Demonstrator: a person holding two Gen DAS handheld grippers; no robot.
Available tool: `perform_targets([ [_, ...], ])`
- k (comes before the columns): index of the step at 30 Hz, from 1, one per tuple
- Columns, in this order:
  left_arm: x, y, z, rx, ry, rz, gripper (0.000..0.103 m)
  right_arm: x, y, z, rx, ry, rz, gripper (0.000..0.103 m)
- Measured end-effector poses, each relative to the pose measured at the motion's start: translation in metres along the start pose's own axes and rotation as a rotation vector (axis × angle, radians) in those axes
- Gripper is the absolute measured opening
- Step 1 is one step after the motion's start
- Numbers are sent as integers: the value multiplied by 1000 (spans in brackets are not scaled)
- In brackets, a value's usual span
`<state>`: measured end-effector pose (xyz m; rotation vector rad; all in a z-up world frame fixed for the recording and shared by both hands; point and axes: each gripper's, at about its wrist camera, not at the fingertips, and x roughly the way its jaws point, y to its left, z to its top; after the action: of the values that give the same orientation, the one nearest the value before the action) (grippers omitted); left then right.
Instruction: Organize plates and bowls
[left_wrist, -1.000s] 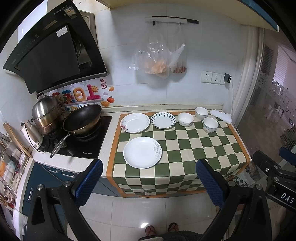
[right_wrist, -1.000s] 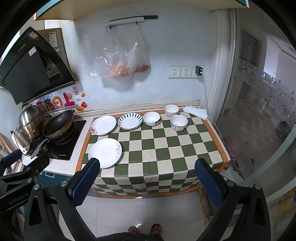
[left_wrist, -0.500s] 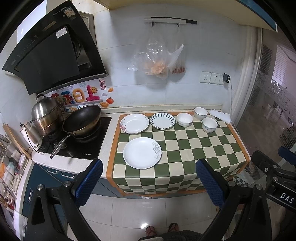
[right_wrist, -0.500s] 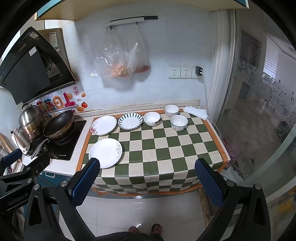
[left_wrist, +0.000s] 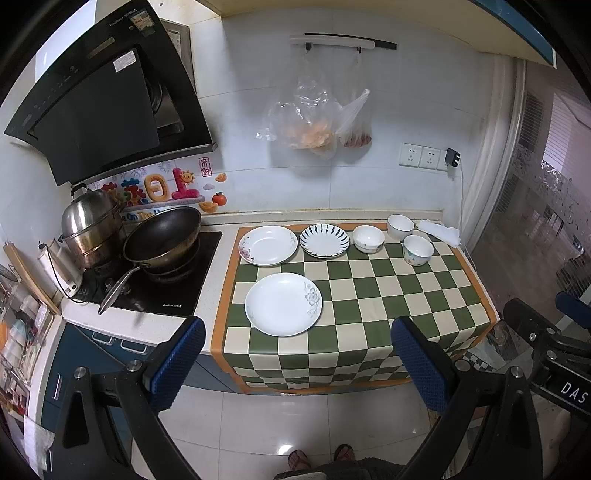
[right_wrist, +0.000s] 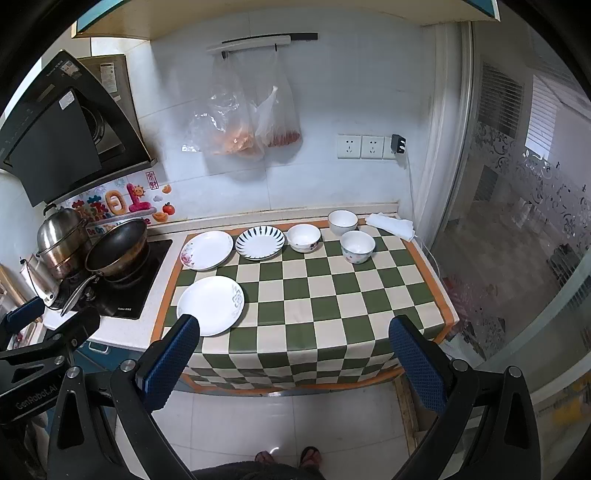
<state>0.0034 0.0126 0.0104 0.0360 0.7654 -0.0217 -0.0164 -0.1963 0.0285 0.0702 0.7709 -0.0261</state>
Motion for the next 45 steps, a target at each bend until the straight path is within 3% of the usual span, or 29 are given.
perform_targets([
  [14,4,5,-4,-7,4,-6,103,12,13,0,6,18,18,103],
  [18,23,17,-8,-17,4,25,103,33,17,-4,36,1,69,103],
  [25,104,69,-19,-59,59,134,103,137,44,-30,60,217,186,103],
  [28,151,93,-22,-80,111,174,103,184,54,-40,59,272,194,103],
  [34,249,124,-26,-107,258,176,103,297,69,-42,48,397,208,103],
  [40,352,132,-29,-82,406,173,103,418,80,-35,29,518,257,100],
  [43,400,137,-33,-107,496,147,96,483,86,-33,36,607,312,97],
  [45,431,144,-36,-156,538,122,85,516,91,-32,24,649,333,92],
])
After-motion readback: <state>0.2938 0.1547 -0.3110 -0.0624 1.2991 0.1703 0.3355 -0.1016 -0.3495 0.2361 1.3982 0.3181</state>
